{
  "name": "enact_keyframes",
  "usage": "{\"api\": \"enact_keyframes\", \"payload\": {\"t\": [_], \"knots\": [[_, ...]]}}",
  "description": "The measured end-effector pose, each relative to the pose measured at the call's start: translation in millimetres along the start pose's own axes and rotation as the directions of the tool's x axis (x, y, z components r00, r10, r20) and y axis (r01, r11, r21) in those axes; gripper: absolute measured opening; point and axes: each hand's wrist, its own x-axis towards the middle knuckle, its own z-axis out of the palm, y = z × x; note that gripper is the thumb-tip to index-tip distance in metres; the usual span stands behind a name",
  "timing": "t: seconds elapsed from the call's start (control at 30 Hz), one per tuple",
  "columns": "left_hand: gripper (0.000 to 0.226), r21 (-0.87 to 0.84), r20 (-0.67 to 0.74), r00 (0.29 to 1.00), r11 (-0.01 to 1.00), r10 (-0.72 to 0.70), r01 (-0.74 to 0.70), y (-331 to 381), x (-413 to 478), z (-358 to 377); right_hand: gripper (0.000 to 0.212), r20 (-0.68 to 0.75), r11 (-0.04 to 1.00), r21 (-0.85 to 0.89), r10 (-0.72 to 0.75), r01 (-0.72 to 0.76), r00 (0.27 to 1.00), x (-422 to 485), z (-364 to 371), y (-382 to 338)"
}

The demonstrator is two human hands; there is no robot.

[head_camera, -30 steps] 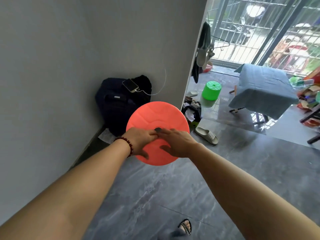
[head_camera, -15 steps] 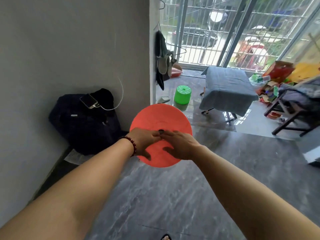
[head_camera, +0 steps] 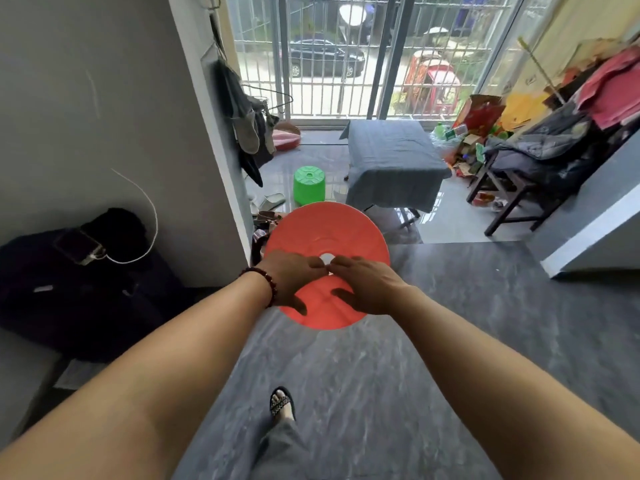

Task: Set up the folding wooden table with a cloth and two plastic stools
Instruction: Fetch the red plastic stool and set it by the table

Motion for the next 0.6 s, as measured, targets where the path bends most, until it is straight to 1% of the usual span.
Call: {"api": "enact_keyframes", "payload": {"t": [0.2, 0.33, 0.47, 0.57, 0.6], "knots": [[0.087, 0.02, -0.01, 0.998, 0.998, 0.067, -0.067, -42.6, 74.7, -19.5, 0.055, 0.016, 0.995, -0.01, 0.097, -0.097, 0.995, 44.0, -15.2, 54.0], [0.088, 0.031, -0.014, 0.996, 0.995, 0.092, -0.091, -80.9, 118.0, -42.8, 0.054, 0.02, 0.991, 0.001, 0.135, -0.135, 0.991, 83.2, -36.3, 87.5], [0.089, 0.071, -0.027, 0.993, 0.991, 0.119, -0.116, -114.3, 156.0, -67.2, 0.053, -0.003, 0.983, 0.003, 0.181, -0.181, 0.983, 116.4, -56.4, 118.2], [0.09, 0.092, -0.039, 0.99, 0.987, 0.137, -0.133, -125.0, 170.6, -77.8, 0.053, 0.003, 0.979, 0.0, 0.206, -0.206, 0.979, 127.4, -63.4, 129.2], [0.089, 0.107, -0.032, 0.985, 0.98, 0.172, -0.167, -130.5, 195.6, -86.2, 0.053, 0.002, 0.97, 0.018, 0.241, -0.241, 0.97, 134.8, -63.9, 149.5]]}}
